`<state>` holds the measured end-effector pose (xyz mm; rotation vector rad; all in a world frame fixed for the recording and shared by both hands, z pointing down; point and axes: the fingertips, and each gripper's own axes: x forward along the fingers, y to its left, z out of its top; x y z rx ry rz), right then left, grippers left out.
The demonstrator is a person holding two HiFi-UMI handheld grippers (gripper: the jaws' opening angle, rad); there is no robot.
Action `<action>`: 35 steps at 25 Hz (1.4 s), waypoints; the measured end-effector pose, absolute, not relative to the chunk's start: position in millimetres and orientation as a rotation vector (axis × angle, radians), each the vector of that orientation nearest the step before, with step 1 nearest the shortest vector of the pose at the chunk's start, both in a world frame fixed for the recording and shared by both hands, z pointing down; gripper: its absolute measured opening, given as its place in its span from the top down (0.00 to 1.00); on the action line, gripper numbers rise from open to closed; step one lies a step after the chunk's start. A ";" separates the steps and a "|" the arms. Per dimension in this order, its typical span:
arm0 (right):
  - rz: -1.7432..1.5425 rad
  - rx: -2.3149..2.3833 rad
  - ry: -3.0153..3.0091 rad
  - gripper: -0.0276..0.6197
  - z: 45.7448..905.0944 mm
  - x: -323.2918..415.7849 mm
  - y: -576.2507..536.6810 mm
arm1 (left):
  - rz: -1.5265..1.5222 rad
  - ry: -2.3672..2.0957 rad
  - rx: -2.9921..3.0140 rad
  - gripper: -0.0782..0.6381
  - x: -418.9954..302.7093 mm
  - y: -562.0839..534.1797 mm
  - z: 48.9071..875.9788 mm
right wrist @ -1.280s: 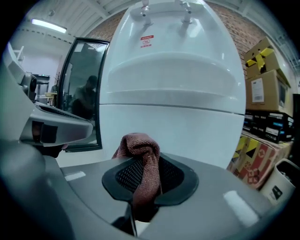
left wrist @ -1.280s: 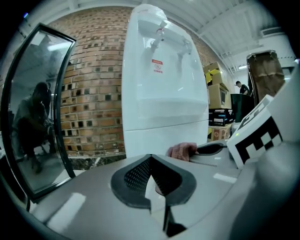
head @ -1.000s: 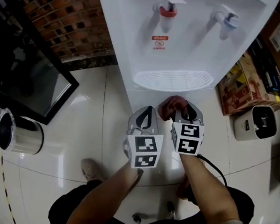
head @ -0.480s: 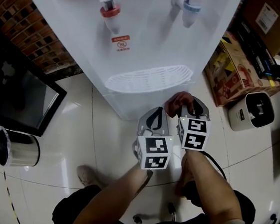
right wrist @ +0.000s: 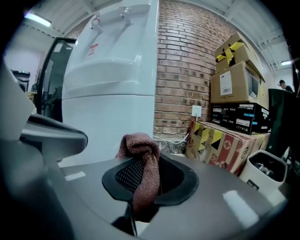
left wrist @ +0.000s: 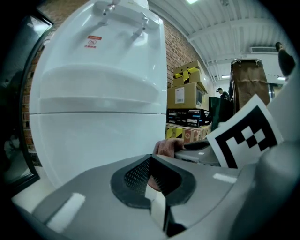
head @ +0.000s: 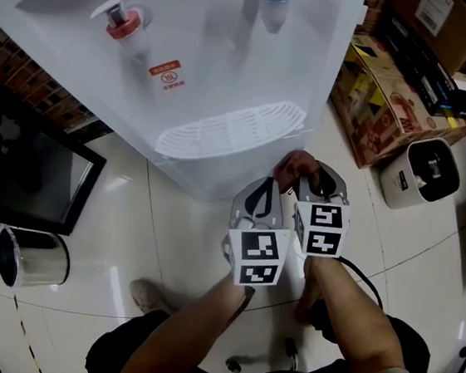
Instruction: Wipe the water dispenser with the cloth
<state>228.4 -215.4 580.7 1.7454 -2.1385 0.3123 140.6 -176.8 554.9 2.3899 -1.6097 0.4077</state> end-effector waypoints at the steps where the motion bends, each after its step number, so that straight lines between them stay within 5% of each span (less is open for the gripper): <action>1: 0.314 1.744 -2.156 0.82 581.9 221.9 -207.0 | 0.417 -1.624 2.388 0.89 131.8 -173.0 555.3; 14: 0.190 1.262 -2.462 0.82 587.4 15.5 -139.9 | 0.431 -2.057 2.012 0.89 -82.6 -137.9 573.3; 35: 0.376 1.347 -2.347 0.82 649.4 -13.1 -176.7 | 0.454 -2.022 1.967 0.89 -108.0 -155.8 612.6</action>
